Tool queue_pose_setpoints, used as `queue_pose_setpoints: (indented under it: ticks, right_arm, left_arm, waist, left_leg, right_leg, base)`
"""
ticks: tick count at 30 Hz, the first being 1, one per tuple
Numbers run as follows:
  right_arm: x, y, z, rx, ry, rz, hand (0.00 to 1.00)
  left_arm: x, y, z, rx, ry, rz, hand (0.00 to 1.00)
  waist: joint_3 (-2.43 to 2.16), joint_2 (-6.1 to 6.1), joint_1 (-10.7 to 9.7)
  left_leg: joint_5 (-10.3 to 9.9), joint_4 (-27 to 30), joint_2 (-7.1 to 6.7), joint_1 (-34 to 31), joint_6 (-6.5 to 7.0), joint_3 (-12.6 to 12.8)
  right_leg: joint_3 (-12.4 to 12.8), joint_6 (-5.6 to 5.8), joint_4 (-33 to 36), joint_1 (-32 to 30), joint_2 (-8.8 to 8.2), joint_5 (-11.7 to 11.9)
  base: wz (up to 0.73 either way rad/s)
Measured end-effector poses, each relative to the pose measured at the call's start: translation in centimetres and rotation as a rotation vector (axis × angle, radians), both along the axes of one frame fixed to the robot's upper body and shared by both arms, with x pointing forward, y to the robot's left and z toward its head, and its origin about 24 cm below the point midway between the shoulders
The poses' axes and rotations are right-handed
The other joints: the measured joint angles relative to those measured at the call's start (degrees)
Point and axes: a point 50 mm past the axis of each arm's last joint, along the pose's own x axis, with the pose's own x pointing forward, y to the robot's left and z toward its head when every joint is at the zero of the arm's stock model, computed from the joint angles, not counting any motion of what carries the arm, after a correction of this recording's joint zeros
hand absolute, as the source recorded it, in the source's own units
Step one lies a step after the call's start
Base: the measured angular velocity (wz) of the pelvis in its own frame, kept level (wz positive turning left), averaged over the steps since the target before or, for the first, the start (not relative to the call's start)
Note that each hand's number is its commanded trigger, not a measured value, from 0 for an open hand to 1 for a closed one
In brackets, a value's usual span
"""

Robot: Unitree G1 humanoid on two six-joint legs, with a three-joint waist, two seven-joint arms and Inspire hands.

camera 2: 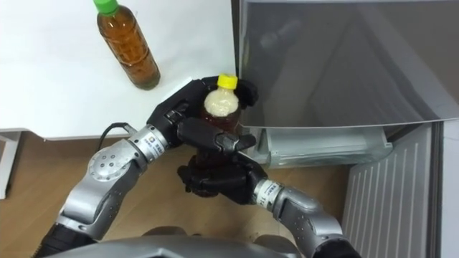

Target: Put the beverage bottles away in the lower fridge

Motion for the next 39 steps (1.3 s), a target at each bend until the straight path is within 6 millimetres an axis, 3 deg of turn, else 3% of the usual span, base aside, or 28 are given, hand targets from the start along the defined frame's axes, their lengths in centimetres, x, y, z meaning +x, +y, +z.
queue_pose_setpoints:
  ticks: [8, 19, 22, 27, 29, 33, 35, 39]
  right_arm:
    - [0.0, 0.4, 0.4, 0.100, 0.008, -0.012, 1.00]
    - [0.4, 0.7, 1.4, 0.190, -0.051, 0.036, 1.00]
    - [0.4, 0.5, 1.7, 0.206, -0.077, 0.049, 1.00]
    - [-0.8, -0.7, 0.6, 0.170, -0.004, 0.014, 1.00]
    - [-1.3, -1.5, 0.2, 0.137, 0.018, -0.004, 1.00]
    - [-1.6, -1.9, 0.0, 0.116, 0.036, -0.018, 1.00]
    - [-1.7, -2.0, -0.1, 0.108, 0.041, -0.023, 1.00]
    - [-2.8, -2.3, -0.6, 0.092, 0.080, -0.054, 1.00]
  left_arm:
    - [0.5, 0.0, 1.0, 0.011, -0.043, -0.024, 0.00]
    - [0.6, 0.5, 3.3, 0.028, -0.146, -0.040, 0.00]
    - [0.7, 0.8, 5.0, 0.031, -0.224, -0.038, 0.00]
    - [0.7, 1.6, 8.9, -0.015, -0.396, 0.008, 0.00]
    - [0.9, 1.8, 11.3, -0.082, -0.504, 0.028, 0.00]
    - [0.8, 1.8, 14.2, -0.185, -0.636, 0.059, 0.00]
    - [0.2, 2.2, 15.8, -0.232, -0.720, 0.081, 0.00]
    - [-0.2, 3.1, 17.1, -0.284, -0.793, 0.146, 0.00]
  waist:
    - [-0.47, 0.76, -0.9]
    - [-0.34, 1.58, -1.1]
    - [-0.29, 1.62, -1.0]
    - [0.21, 2.10, -0.5]
    - [0.54, 2.49, 0.0]
    - [0.44, 2.27, 0.5]
    - [-0.05, 1.82, 0.6]
    - [-0.28, 1.53, 2.1]
  left_leg:
    - [0.0, 1.6, -0.05, -1.7, 0.06, -1.5]
    - [0.0, 1.9, 0.05, -1.7, 0.06, -1.6]
    - [0.0, 2.0, 0.05, -1.5, 0.06, -1.5]
    - [-0.1, 1.6, 0.04, -0.8, 0.05, -1.6]
    - [-0.1, 1.6, 0.02, -0.9, 0.05, -1.7]
    - [0.0, 1.5, -0.10, -0.7, 0.03, -1.5]
    - [0.0, 1.2, -0.14, -0.5, 0.03, -1.4]
    - [0.0, 0.4, -0.10, 1.1, 0.01, -1.2]
  right_leg:
    - [-1.5, -0.11, 0.0, -0.1, -0.03, 0.1]
    - [-1.5, -0.25, 0.1, 0.1, 0.09, 0.2]
    - [-1.5, -0.27, 0.0, 0.2, 0.08, 0.2]
    - [-1.5, -0.24, -0.2, 0.9, 0.10, 0.2]
    - [-1.6, -0.22, -0.2, 0.8, 0.09, 0.2]
    - [-1.6, -0.17, -0.5, 0.9, 0.05, 0.1]
    - [-1.4, -0.17, -1.1, 1.0, 0.07, 0.1]
    - [-1.3, -0.15, -1.2, 2.2, 0.06, 0.1]
  base:
    - [0.10]
    - [0.00]
    - [0.00]
    - [0.00]
    - [0.00]
    - [0.00]
    - [0.00]
    - [-0.03]
